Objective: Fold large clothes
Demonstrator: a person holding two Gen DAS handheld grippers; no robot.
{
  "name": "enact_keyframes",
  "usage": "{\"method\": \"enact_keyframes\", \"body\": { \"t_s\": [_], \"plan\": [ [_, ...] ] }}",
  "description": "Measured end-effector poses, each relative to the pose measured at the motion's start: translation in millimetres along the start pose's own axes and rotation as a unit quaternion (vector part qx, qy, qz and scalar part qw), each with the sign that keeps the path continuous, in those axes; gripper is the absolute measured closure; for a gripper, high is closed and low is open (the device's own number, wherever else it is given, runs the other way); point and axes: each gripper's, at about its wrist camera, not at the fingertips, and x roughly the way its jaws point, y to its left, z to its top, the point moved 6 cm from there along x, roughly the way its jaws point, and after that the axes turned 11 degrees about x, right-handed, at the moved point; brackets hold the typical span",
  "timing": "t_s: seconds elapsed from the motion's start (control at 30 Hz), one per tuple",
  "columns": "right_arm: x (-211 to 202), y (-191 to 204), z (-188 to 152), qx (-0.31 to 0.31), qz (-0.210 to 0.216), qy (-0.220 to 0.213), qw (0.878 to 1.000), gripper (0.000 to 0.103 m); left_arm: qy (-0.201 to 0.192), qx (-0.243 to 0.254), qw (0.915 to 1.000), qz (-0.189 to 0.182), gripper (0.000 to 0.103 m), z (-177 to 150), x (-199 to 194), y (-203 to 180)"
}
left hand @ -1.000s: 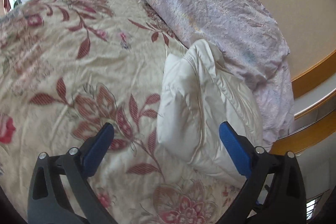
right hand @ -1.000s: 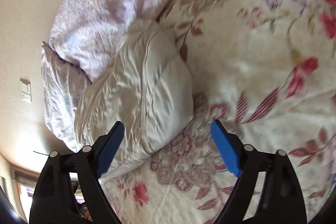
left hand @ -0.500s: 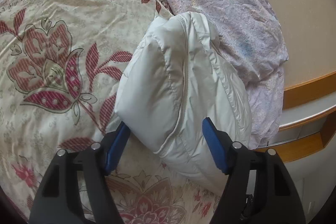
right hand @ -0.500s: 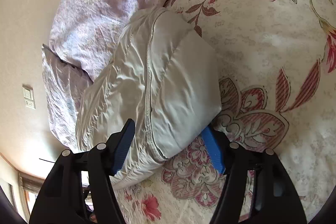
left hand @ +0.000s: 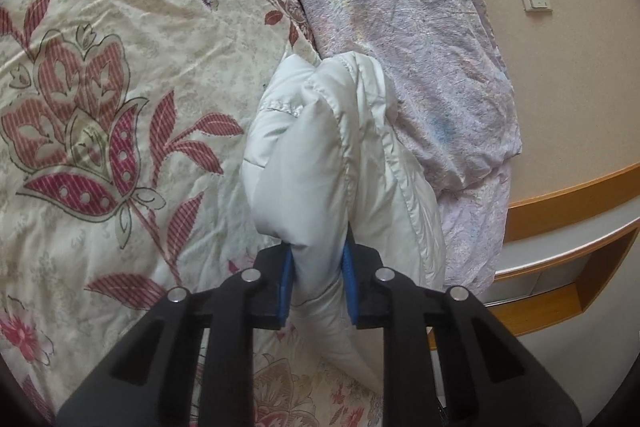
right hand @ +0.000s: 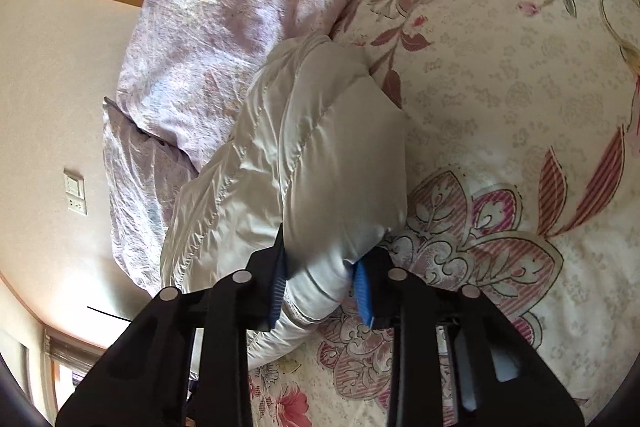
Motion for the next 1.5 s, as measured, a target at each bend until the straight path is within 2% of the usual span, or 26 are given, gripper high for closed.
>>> {"method": "enact_keyframes", "body": {
  "t_s": [0.2,0.33,0.57,0.77,0.83,0.9,0.93,0.97,1.0,1.03,1.1,1.13,1.2,1.3,1.43,1.5],
  "plan": [
    [-12,22,-8,-0.031,0.019,0.008,0.999,0.079,-0.014,0.032,0.9994,0.0,0.088,6,-10,-10],
    [-28,35,-31,-0.062,0.038,0.036,0.997,0.08,-0.03,0.042,0.9987,-0.004,0.088,8,-42,-7],
    [-55,28,-88,-0.108,0.043,0.104,0.988,0.081,-0.038,0.026,0.9989,0.011,0.088,-7,-122,38],
    [-75,12,-120,-0.137,0.018,0.12,0.983,0.08,-0.051,0.002,0.9984,0.023,0.086,-26,-168,72],
    [-80,10,-124,-0.164,-0.009,0.106,0.981,0.073,-0.05,0.011,0.9981,0.035,0.079,-30,-170,77],
    [-88,12,-124,-0.201,-0.044,0.076,0.976,0.056,-0.051,0.014,0.9975,0.048,0.072,-33,-170,82],
    [-94,13,-124,-0.216,-0.057,0.058,0.973,0.052,-0.051,0.02,0.9969,0.055,0.063,-33,-171,82],
    [-102,17,-122,-0.235,-0.07,0.029,0.969,0.045,-0.053,0.03,0.9959,0.066,0.057,-33,-171,83],
    [-109,19,-119,-0.247,-0.08,0.003,0.966,0.037,-0.057,0.037,0.9946,0.078,0.046,-33,-173,83],
    [-118,23,-115,-0.26,-0.092,-0.032,0.961,0.034,-0.063,0.044,0.9933,0.086,0.037,-34,-175,84],
    [-133,32,-106,-0.279,-0.11,-0.087,0.95,0.033,-0.065,0.049,0.9928,0.087,0.033,-34,-178,87],
    [-135,37,-103,-0.287,-0.113,-0.099,0.946,0.033,-0.065,0.048,0.9932,0.084,0.032,-35,-178,88],
    [-132,50,-106,-0.306,-0.107,-0.098,0.941,0.033,-0.066,0.051,0.9937,0.075,0.031,-35,-180,88],
    [-112,72,-122,-0.344,-0.096,-0.074,0.931,0.033,-0.074,0.049,0.9941,0.062,0.028,-35,-183,86],
    [-77,105,-161,-0.415,-0.076,-0.036,0.906,0.033,-0.08,0.054,0.9941,0.05,0.024,-36,-182,79],
    [-59,119,-181,-0.441,-0.07,-0.017,0.895,0.033,-0.077,0.062,0.9934,0.058,0.023,-37,-179,76]
  ]
}}
